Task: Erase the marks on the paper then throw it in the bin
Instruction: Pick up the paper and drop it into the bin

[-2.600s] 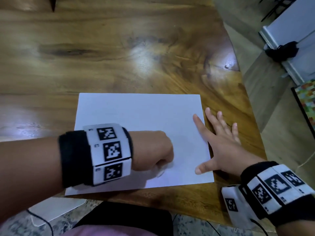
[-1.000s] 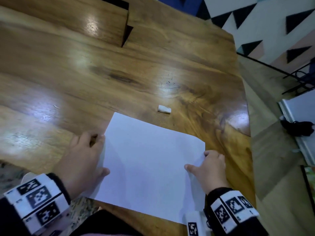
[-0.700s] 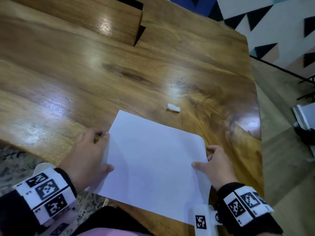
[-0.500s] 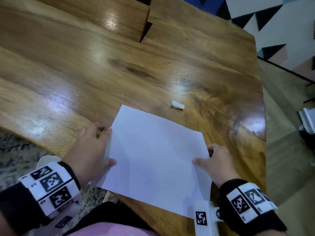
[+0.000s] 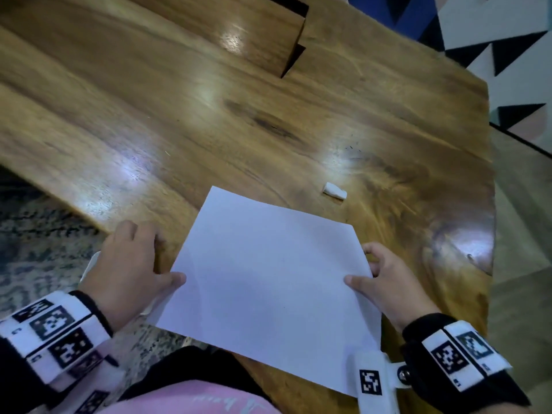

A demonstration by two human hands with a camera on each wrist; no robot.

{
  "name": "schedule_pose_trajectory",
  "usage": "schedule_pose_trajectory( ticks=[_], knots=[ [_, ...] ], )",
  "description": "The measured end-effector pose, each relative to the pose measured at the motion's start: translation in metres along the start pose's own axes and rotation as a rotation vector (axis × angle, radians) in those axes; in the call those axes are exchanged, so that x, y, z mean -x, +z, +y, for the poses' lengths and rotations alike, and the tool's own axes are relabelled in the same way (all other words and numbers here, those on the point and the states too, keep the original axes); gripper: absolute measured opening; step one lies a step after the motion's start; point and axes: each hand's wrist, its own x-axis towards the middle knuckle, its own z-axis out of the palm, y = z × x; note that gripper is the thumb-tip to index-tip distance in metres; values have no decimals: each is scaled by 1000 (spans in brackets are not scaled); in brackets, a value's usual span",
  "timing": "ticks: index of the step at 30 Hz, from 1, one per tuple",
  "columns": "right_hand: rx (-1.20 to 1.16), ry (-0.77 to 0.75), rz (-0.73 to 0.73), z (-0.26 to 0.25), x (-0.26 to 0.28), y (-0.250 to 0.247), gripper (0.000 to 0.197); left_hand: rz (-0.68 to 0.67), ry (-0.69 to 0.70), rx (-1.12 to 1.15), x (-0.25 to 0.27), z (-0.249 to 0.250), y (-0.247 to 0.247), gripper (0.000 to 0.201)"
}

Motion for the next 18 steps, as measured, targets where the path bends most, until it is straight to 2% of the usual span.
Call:
schedule_pose_trajectory(
  ticks=[2, 3, 5, 7, 9, 10, 13, 18],
  knots=[
    [-28, -6, -50, -4, -1, 3, 29, -2, -123, 156, 4, -19, -3, 45],
    [-46, -9, -71, -6, -2, 5, 29, -45, -199, 250, 6, -28, -3, 41],
    [-71, -16, -100, -9, -4, 10, 29, -159, -325, 584, 10, -44, -1, 36],
    [-74, -30, -128, -13, -5, 16, 30, -328, -371, 875, 14, -56, 2, 52],
    [-76, -44, -154, -18, -7, 25, 31, -470, -345, 958, 18, -66, 9, 77],
    [-67, -51, -166, -22, -8, 30, 31, -505, -328, 1007, 19, -70, 10, 81],
    [-9, -92, -200, -35, -11, 49, 32, -524, -331, 1173, 24, -85, 11, 85],
    [123, -182, -285, -71, -11, 100, 40, -433, -356, 1302, 39, -132, 8, 83]
  ],
)
